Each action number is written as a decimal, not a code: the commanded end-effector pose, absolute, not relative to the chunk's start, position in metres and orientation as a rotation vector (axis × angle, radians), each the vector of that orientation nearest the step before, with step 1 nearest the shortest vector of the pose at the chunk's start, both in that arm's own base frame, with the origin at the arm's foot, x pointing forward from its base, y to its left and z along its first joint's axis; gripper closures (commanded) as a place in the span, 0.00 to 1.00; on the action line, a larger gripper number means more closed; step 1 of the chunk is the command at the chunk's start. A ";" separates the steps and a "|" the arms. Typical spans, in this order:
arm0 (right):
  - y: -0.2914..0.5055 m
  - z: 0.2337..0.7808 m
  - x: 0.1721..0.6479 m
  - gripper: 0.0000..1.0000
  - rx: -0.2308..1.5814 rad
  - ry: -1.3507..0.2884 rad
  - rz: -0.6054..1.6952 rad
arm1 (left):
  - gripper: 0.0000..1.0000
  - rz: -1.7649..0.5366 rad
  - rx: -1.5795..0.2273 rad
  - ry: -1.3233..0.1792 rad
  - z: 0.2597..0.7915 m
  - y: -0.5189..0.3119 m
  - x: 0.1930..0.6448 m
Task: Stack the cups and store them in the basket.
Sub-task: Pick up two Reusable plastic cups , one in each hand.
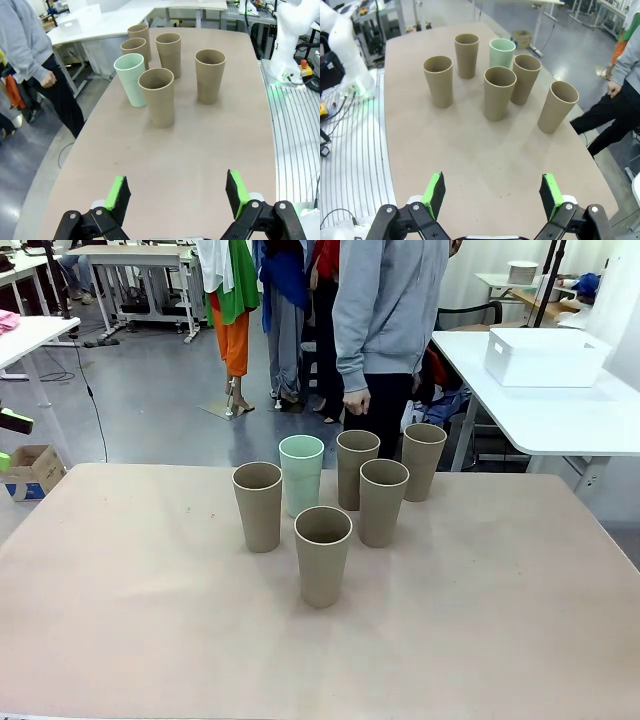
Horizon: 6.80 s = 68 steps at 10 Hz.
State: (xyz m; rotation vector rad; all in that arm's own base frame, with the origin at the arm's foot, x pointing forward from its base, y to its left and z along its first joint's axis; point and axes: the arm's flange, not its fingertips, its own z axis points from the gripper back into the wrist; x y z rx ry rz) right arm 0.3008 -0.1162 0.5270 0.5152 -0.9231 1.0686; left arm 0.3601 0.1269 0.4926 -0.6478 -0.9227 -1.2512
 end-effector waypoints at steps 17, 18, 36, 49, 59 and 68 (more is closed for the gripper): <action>-0.118 0.528 0.302 0.00 0.522 -0.950 1.089 | 0.00 -1.251 -0.659 -0.932 0.495 0.127 0.360; -0.118 0.528 0.302 0.00 0.522 -0.950 1.089 | 0.00 -1.251 -0.659 -0.932 0.495 0.127 0.360; -0.078 0.523 0.467 0.00 0.664 -0.850 1.136 | 0.00 -1.210 -0.842 -0.883 0.448 0.121 0.447; -0.105 0.371 0.595 0.00 0.896 -0.982 1.120 | 0.00 -1.211 -1.086 -1.016 0.328 0.046 0.523; -0.040 0.256 0.662 0.00 1.150 -1.068 1.102 | 0.00 -1.211 -1.186 -1.221 0.228 -0.020 0.534; -0.028 0.229 0.658 0.00 1.144 -1.075 1.108 | 0.00 -1.217 -1.194 -1.221 0.225 -0.027 0.535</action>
